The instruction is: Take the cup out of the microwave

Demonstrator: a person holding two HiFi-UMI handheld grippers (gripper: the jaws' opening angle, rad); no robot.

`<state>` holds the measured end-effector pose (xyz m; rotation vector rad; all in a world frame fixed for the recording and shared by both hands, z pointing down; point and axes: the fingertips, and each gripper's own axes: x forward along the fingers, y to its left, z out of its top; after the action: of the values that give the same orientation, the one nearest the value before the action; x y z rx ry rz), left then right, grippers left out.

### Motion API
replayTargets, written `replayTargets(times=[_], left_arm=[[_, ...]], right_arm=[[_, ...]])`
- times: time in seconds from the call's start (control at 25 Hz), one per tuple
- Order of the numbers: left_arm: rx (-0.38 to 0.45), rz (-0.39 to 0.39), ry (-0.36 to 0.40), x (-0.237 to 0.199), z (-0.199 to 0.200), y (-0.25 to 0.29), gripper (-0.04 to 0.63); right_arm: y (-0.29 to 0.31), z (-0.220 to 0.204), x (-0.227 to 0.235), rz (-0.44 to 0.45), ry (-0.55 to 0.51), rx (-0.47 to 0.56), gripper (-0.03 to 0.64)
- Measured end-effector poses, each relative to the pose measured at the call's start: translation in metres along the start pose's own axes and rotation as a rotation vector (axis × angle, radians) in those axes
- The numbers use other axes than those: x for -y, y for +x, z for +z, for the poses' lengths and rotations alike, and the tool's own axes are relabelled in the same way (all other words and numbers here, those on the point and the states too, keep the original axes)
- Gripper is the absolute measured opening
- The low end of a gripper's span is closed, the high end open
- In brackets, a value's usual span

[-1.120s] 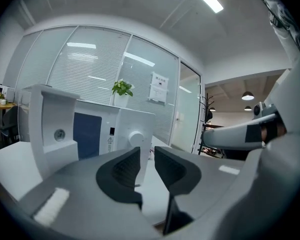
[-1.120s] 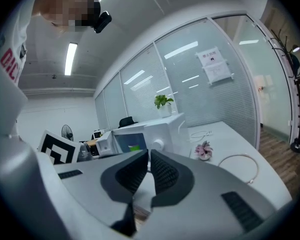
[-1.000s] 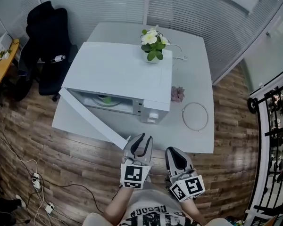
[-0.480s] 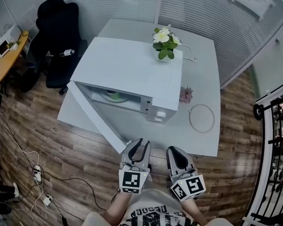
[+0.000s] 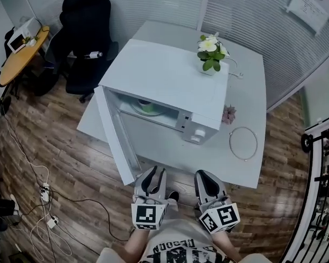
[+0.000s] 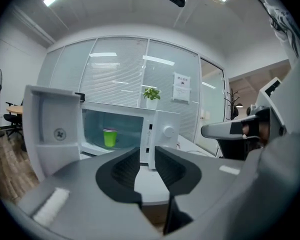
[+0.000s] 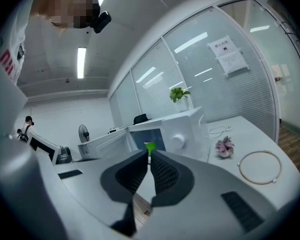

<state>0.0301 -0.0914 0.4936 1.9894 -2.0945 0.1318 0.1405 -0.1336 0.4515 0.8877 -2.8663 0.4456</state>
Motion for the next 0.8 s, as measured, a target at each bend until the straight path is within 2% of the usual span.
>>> replayTargets(times=[0.16,0.36,0.44,0.8], left_arm=[[0.005,0.077,-0.023,-0.023,0.001,-0.012,0.098],[-0.004,0.214,-0.038,-0.069,-0.008,-0.029,0.098],[0.000,0.239,-0.044,-0.078,-0.007,-0.031,0.098],[0.049,0.144,0.000,-0.048,0.009,-0.008,0.098]], right_arm=[[-0.001,-0.002,-0.007,0.020,-0.001,-0.006,0.025],[-0.007,-0.007,-0.004,0.018,0.001,-0.012,0.025],[-0.010,-0.008,-0.003,0.015,0.004,-0.012,0.025],[-0.016,-0.007,-0.002,0.016,-0.004,0.006,0.025]])
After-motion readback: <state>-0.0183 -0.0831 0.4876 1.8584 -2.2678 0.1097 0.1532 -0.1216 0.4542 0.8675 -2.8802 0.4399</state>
